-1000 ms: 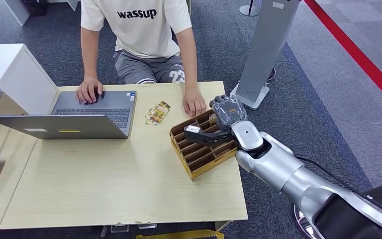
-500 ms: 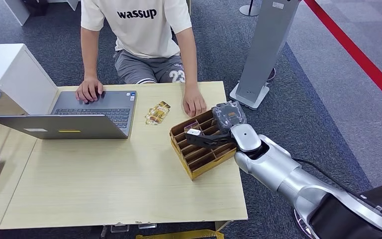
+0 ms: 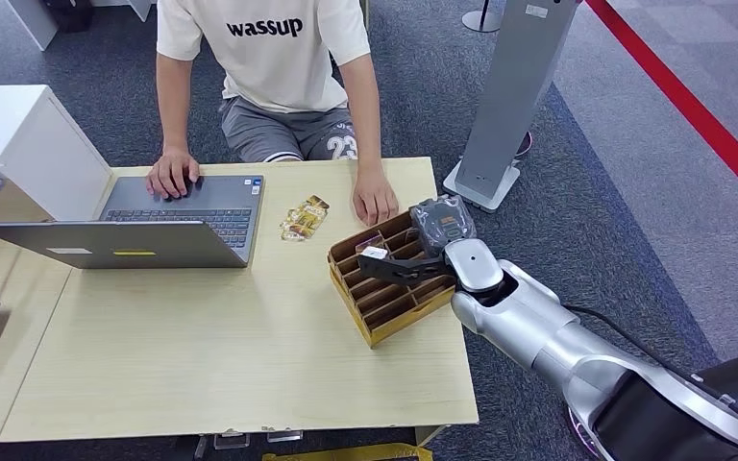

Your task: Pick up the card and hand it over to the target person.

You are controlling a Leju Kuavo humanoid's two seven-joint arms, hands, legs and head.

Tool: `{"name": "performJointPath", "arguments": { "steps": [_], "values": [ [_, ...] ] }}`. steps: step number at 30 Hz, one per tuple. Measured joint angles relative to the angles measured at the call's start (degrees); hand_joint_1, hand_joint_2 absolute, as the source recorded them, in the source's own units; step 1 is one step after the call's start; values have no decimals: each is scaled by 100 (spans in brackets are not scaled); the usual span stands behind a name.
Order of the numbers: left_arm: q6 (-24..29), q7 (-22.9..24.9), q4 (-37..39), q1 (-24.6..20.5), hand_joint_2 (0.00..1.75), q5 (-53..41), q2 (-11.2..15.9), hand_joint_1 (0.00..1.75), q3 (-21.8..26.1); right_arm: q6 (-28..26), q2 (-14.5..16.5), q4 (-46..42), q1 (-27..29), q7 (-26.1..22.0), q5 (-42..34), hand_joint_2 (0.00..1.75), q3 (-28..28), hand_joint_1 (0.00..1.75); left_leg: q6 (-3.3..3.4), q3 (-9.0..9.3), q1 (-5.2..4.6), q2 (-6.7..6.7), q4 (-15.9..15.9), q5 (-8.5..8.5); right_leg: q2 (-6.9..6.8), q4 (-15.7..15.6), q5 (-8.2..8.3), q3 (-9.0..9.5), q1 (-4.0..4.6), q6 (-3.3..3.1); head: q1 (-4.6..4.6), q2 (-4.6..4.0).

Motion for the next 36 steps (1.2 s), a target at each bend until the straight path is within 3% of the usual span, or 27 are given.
{"name": "performJointPath", "arguments": {
  "steps": [8,17,24,29,36],
  "values": [
    [54,-37,16,48,0,74,-8,0,110,-46,-89,-415,-124,123,-86,175,-70,154,0,-2,-1,3,3,-2,3,4,-1,-4,-1,0,0,0],
    [85,-23,11,71,0,155,-12,0,181,150,-721,-2343,-358,786,-178,175,-507,154,1,-22,-3,2,17,-4,2,18,-4,-24,-3,1,0,0],
    [93,-4,14,73,0,203,-27,0,223,135,-1096,-3758,-197,1148,-134,175,-905,154,1,-22,-1,-10,17,-4,-10,14,-6,-19,-1,1,0,0],
    [70,-34,25,73,0,197,-30,0,215,95,-1138,-4403,87,1185,-3,175,-1213,154,0,-16,0,-11,12,-3,-11,9,-5,-14,0,0,0,0],
    [35,-73,30,70,0,145,-37,0,165,-171,-956,-4519,487,866,305,175,-1400,154,0,-8,2,-12,4,0,-11,-1,-2,-5,2,0,0,0]
  ]
}}
